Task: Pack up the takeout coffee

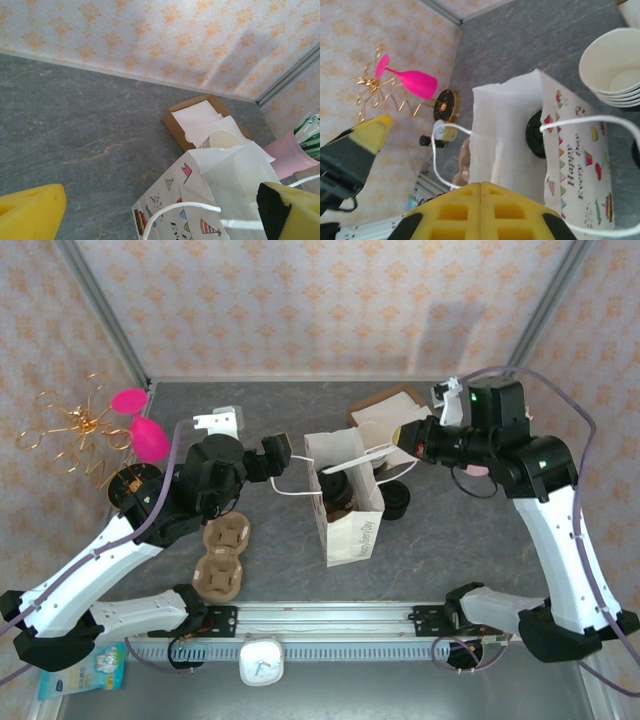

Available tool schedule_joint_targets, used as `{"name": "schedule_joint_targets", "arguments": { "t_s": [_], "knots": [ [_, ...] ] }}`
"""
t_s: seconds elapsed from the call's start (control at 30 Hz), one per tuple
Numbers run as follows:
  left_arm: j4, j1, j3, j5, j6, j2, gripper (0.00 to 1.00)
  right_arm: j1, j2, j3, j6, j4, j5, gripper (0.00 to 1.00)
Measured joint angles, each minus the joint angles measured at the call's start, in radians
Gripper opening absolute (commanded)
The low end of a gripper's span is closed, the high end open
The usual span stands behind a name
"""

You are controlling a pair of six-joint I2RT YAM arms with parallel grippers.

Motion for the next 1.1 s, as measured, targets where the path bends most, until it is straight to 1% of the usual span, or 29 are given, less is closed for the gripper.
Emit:
{"name": "schedule_joint_targets", "arguments": {
  "t_s": [0.13,0.37,0.57,0.67,0.77,0.8,0.87,0.97,1.1],
  "knots": [
    [0.0,0.0,0.0,-0.003,0.0,0.0,0.99,0.041,0.024,0.08,-0.016,-0.026,0.072,0.0],
    [-0.007,0.01,-0.007,-0.005,0.0,0.0,0.99,0.249,0.073,0.135,-0.027,-0.09,0.225,0.0],
    [-0.008,0.011,-0.009,-0.006,0.0,0.0,0.99,0.375,0.177,0.17,-0.031,-0.153,0.346,0.0],
    [-0.01,0.011,-0.011,-0.005,0.0,0.001,0.99,0.414,0.227,0.209,-0.039,-0.174,0.383,0.0],
    [-0.01,0.011,-0.011,-0.005,0.0,0.001,0.99,0.439,0.272,0.261,-0.054,-0.194,0.407,0.08],
    [-0.01,0.011,-0.011,-0.006,0.0,0.001,0.99,0.447,0.288,0.28,-0.061,-0.199,0.414,0.14],
    [-0.01,0.013,-0.011,-0.006,0.0,0.001,0.99,0.46,0.317,0.307,-0.076,-0.203,0.422,0.21],
    [-0.01,0.013,-0.011,-0.006,0.0,0.001,0.99,0.467,0.357,0.345,-0.088,-0.212,0.428,0.28],
    [-0.01,0.013,-0.011,-0.005,0.0,0.001,0.99,0.467,0.393,0.382,-0.099,-0.215,0.439,0.33]
  ]
}}
